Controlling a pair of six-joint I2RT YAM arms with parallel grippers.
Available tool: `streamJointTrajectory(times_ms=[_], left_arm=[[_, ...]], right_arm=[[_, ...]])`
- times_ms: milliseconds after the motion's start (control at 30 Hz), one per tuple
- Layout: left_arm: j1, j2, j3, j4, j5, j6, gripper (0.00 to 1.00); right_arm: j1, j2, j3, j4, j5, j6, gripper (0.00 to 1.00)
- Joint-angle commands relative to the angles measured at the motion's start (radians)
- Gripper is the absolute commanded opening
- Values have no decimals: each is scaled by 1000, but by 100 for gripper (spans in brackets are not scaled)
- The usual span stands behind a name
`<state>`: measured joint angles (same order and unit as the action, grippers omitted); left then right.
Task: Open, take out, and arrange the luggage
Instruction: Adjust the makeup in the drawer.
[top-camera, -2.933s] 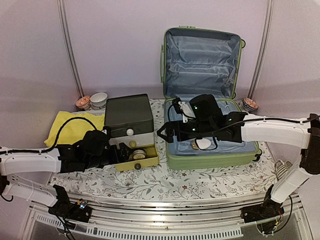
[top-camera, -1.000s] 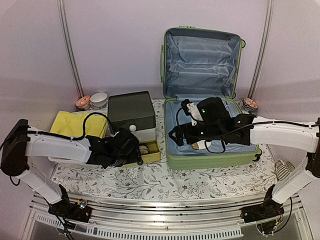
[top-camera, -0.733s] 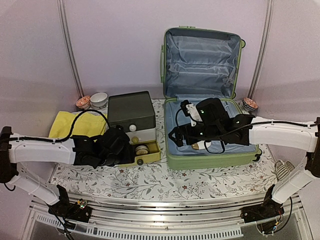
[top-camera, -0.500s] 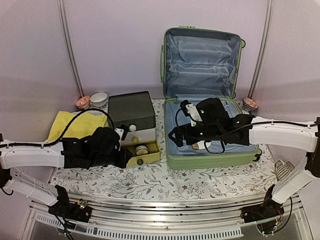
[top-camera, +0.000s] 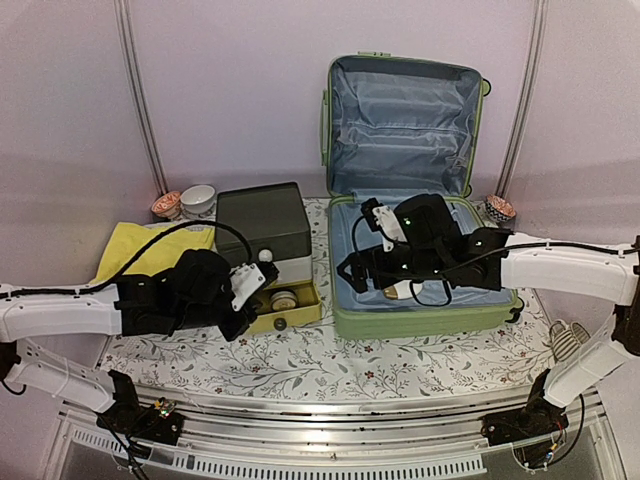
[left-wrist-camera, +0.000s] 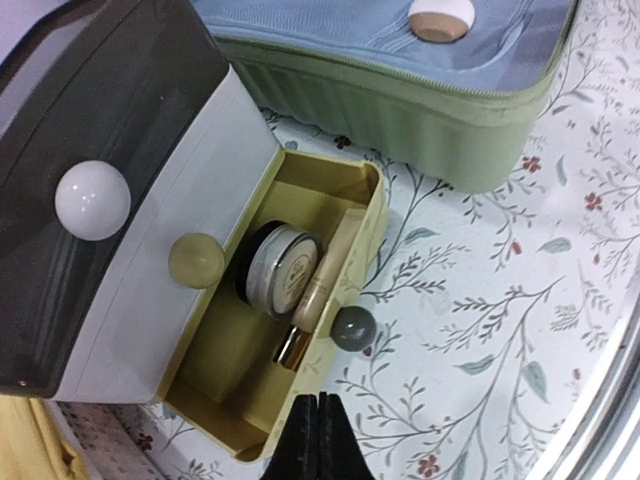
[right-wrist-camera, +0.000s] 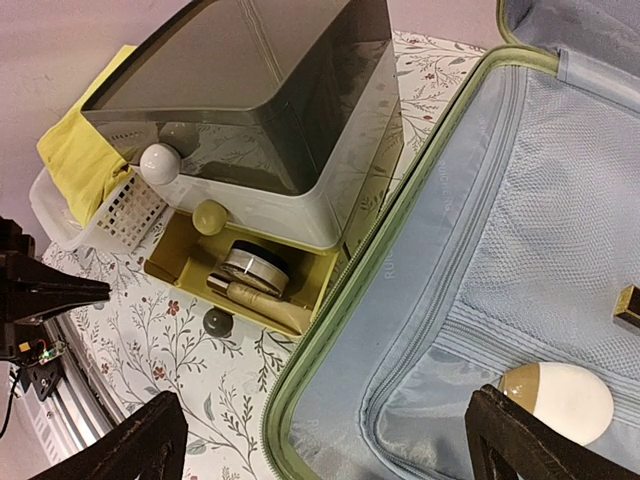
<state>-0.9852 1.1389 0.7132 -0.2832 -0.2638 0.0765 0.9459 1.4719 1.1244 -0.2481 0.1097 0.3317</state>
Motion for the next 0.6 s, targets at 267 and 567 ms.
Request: streamJointTrajectory(times_ms=[267,567], left_arm=[[191,178,-23,70,52,342,0],[245,301,12,87,98,385,0]], right_arm=[[-6,-55,-3,-14,2,-26,99],[-6,-94,-34,-19,22,-33,99]])
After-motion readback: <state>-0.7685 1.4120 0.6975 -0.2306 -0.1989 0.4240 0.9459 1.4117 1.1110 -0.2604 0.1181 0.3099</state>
